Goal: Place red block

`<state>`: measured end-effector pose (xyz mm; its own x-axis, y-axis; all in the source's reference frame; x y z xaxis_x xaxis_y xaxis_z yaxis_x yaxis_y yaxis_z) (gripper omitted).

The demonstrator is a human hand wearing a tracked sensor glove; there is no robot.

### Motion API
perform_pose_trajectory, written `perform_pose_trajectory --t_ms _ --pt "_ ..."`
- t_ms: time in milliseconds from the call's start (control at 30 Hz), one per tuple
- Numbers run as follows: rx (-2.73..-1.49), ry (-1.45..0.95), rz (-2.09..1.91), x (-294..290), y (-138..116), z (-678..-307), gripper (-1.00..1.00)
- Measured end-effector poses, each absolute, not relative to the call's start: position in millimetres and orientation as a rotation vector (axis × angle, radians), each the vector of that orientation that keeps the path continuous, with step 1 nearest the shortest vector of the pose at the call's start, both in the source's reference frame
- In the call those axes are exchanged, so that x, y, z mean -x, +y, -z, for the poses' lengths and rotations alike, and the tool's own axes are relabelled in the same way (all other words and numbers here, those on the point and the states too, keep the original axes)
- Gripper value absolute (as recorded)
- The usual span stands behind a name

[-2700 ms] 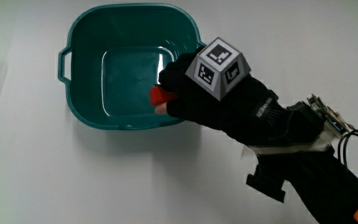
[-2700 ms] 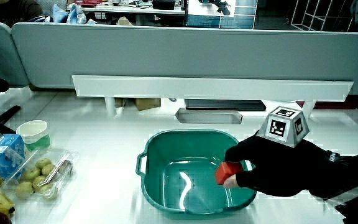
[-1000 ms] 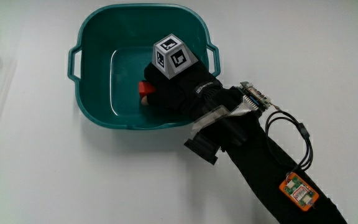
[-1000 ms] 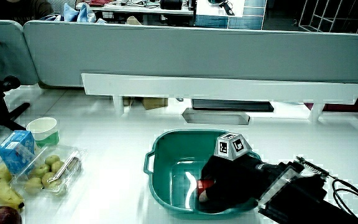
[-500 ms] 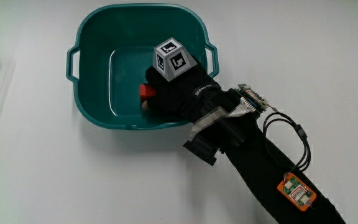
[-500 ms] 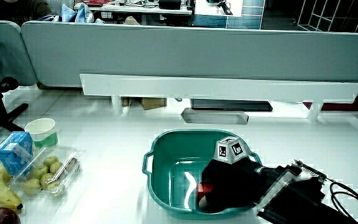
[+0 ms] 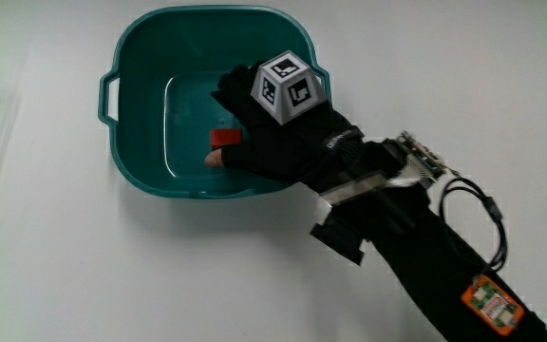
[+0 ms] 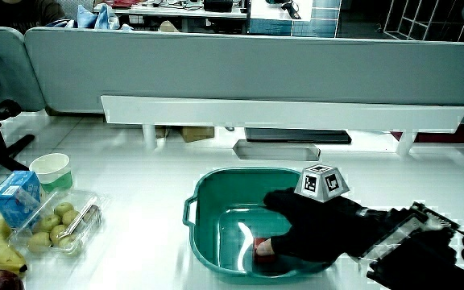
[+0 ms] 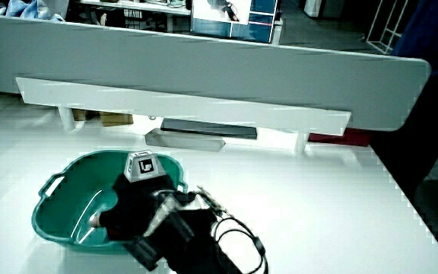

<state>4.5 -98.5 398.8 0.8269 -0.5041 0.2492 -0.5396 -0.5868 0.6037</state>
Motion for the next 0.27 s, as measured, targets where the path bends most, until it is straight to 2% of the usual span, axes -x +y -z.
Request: perform_pose_trajectory --t_ms 67,100,267 --pt "-2.274 -0.769 -0.02 -12.7 -98.2 -403.0 -1.0" --pt "-2.362 -0.751 -0.055 -17.9 -96.7 -389.1 -1.0" --pt "-2.361 -0.776 -0.055 -39.1 -96.2 -371.2 -1.0"
